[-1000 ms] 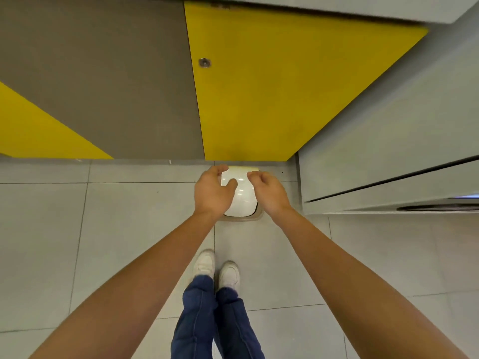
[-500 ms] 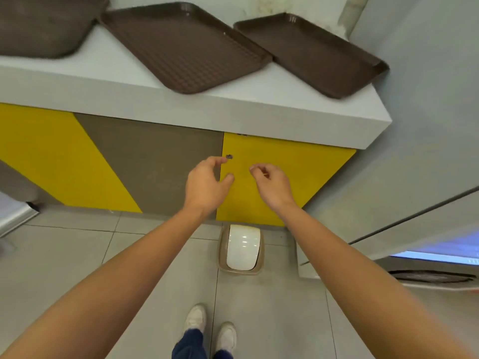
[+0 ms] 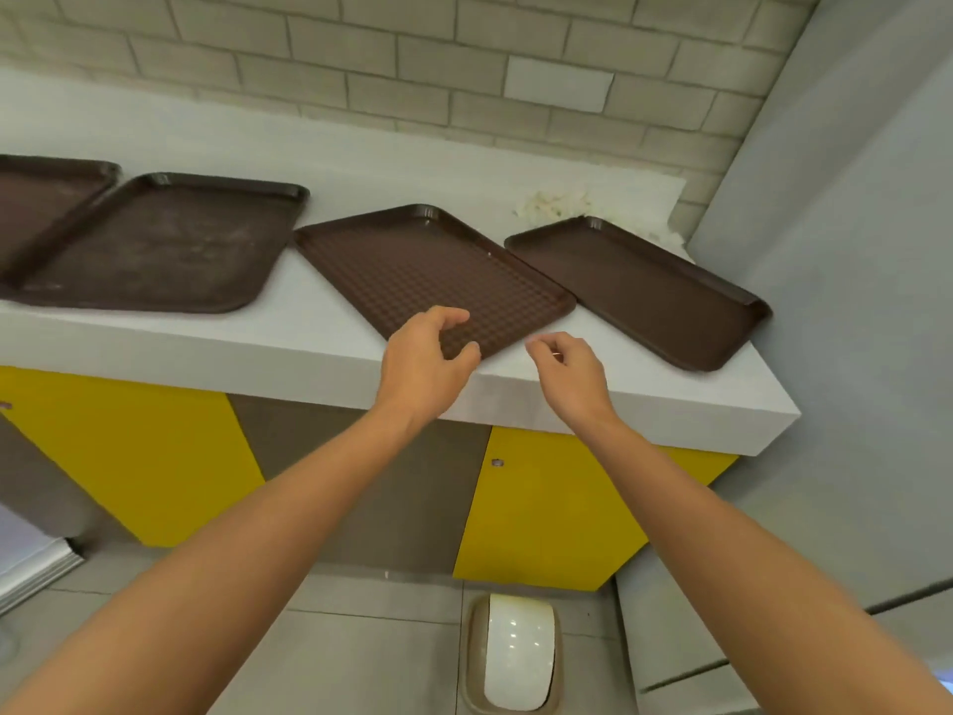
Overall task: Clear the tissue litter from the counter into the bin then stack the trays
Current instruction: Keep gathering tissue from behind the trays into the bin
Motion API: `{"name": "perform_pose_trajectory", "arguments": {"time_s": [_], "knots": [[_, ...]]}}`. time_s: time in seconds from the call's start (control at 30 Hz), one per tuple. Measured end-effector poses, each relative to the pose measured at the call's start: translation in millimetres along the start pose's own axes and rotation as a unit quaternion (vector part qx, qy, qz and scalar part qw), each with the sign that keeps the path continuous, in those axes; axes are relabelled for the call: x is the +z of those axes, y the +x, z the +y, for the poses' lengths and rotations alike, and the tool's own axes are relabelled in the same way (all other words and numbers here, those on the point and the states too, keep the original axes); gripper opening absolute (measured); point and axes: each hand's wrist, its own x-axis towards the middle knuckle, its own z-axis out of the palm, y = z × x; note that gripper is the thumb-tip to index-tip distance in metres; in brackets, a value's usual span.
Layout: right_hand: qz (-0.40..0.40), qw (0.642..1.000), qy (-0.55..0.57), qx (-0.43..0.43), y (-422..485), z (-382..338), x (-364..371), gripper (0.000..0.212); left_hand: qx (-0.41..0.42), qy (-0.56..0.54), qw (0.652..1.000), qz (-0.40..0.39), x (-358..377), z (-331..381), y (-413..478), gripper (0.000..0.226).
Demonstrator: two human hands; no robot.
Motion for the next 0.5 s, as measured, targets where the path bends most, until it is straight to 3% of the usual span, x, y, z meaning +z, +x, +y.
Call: {"name": "perform_pose_trajectory", "arguments": {"time_s": [0.5], "knots": [[0.037,0.999,0.001,-0.006,131.0,-45.3,39.2,0.034,0.025,0.013,0.999,0.017,-32.8,-19.8,147.3,0.041]]}}
